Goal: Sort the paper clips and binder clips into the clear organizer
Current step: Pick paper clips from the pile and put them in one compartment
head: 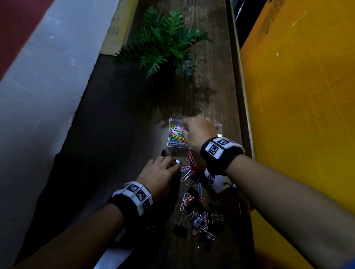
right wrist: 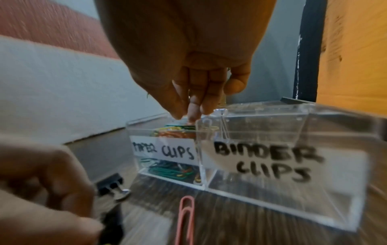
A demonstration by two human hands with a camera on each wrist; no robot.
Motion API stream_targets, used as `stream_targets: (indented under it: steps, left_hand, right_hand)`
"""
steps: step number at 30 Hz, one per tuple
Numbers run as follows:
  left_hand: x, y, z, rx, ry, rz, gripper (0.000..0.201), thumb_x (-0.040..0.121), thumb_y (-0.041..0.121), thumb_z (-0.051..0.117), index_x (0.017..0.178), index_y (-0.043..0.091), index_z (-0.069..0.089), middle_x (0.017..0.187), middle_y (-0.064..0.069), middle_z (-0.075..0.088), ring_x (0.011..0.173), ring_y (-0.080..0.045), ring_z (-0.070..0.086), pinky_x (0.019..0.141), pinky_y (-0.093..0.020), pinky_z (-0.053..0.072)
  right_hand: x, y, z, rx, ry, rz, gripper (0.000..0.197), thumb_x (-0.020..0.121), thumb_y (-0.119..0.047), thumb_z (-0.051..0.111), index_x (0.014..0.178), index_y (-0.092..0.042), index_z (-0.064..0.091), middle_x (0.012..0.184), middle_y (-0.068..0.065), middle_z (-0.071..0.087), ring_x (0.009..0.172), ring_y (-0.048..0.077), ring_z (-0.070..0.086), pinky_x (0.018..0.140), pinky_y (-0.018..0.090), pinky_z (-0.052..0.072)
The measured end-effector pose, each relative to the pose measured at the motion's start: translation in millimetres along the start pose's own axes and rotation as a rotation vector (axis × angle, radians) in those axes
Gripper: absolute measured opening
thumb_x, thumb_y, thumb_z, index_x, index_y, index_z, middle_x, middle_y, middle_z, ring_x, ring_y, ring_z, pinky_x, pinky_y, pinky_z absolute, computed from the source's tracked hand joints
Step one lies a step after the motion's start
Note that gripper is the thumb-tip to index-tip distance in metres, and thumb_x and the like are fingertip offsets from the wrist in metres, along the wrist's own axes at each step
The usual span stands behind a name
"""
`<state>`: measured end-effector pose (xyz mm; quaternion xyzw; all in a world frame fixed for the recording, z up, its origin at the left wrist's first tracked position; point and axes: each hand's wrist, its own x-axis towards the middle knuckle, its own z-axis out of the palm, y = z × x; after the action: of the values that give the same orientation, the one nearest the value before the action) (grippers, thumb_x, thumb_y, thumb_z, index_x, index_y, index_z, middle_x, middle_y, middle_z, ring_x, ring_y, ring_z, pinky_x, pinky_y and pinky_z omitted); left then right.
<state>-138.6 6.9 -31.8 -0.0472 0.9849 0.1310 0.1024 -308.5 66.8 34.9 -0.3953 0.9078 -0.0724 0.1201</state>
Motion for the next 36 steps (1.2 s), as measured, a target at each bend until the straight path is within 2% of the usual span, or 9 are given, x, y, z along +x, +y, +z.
stream_targets:
  steps: [3,6,9,13,19,25,30,33,36]
  left_hand:
    - [-11,0,4,0.013,0.001,-0.013,0.053,0.081,0.036,0.057,0.132,0.025,0.045,0.127,-0.003,0.050,0.109,-0.026,0.048,0.084,-0.040,0.041]
    - [-23,-4,8,0.029,0.032,0.002,0.053,0.073,0.040,0.065,0.123,0.028,0.054,0.115,0.000,0.059,0.097,-0.023,0.056,0.074,-0.037,0.047]
    - [-37,-8,11,0.016,0.106,0.001,0.041,0.074,0.039,0.053,0.113,0.029,0.062,0.109,0.004,0.063,0.089,-0.019,0.060,0.067,-0.031,0.048]
    - [-40,-16,8,-0.076,0.122,-0.106,0.036,0.080,0.033,0.045,0.110,0.025,0.063,0.108,0.003,0.061,0.086,-0.022,0.057,0.066,-0.033,0.047]
    - [-33,-31,-7,-0.065,0.035,-0.213,0.038,0.089,0.033,0.047,0.126,0.026,0.053,0.126,-0.001,0.047,0.109,-0.026,0.045,0.086,-0.039,0.039]
    - [-24,-7,-5,-0.161,0.070,-0.016,0.034,0.084,0.045,0.042,0.096,0.027,0.068,0.089,0.000,0.059,0.080,-0.024,0.059,0.059,-0.032,0.047]
    - [-5,4,-6,-0.174,-0.048,-0.127,0.028,0.090,0.042,0.050,0.111,0.026,0.060,0.111,-0.001,0.053,0.105,-0.021,0.051,0.078,-0.035,0.048]
    - [1,5,-9,-0.211,-0.094,-0.176,0.024,0.089,0.038,0.053,0.109,0.025,0.059,0.113,0.000,0.052,0.106,-0.020,0.051,0.079,-0.035,0.047]
    - [2,2,-10,-0.242,-0.128,-0.231,0.022,0.088,0.036,0.054,0.105,0.023,0.060,0.114,0.001,0.053,0.105,-0.020,0.053,0.079,-0.034,0.046]
  right_hand:
    - [-20,11,6,0.165,0.135,-0.036,0.020,0.092,-0.024,0.055,0.109,-0.021,0.065,0.105,-0.004,0.066,0.094,0.013,0.051,0.091,0.035,0.038]
    - [-55,24,15,0.306,0.239,0.006,0.011,0.091,-0.022,0.057,0.094,-0.019,0.068,0.087,-0.005,0.066,0.080,0.008,0.053,0.082,0.034,0.047]
    - [-82,32,34,0.281,0.076,0.098,0.013,0.091,-0.027,0.057,0.091,-0.021,0.069,0.086,-0.004,0.068,0.080,0.014,0.061,0.073,0.029,0.050]
    - [-80,33,47,0.150,-0.043,0.149,0.021,0.092,-0.035,0.056,0.101,-0.021,0.067,0.100,-0.004,0.064,0.092,0.016,0.058,0.081,0.030,0.048]
    - [-63,23,51,0.102,-0.091,0.225,0.013,0.087,-0.032,0.062,0.086,-0.020,0.066,0.090,-0.002,0.063,0.083,0.019,0.060,0.075,0.034,0.053]
    - [-53,19,48,0.160,-0.211,0.258,0.013,0.086,-0.011,0.058,0.076,-0.016,0.065,0.082,0.003,0.065,0.074,0.021,0.063,0.072,0.038,0.057]
    - [-52,18,43,0.204,-0.264,0.219,0.018,0.082,-0.006,0.055,0.092,-0.020,0.061,0.099,0.007,0.064,0.088,0.027,0.062,0.081,0.038,0.053]
    - [-51,17,42,0.205,-0.291,0.218,0.022,0.083,-0.007,0.057,0.101,-0.018,0.061,0.102,0.008,0.063,0.091,0.027,0.062,0.083,0.038,0.053]
    - [-50,16,42,0.185,-0.309,0.224,0.018,0.082,-0.006,0.058,0.096,-0.016,0.063,0.100,0.008,0.064,0.089,0.027,0.062,0.082,0.040,0.054]
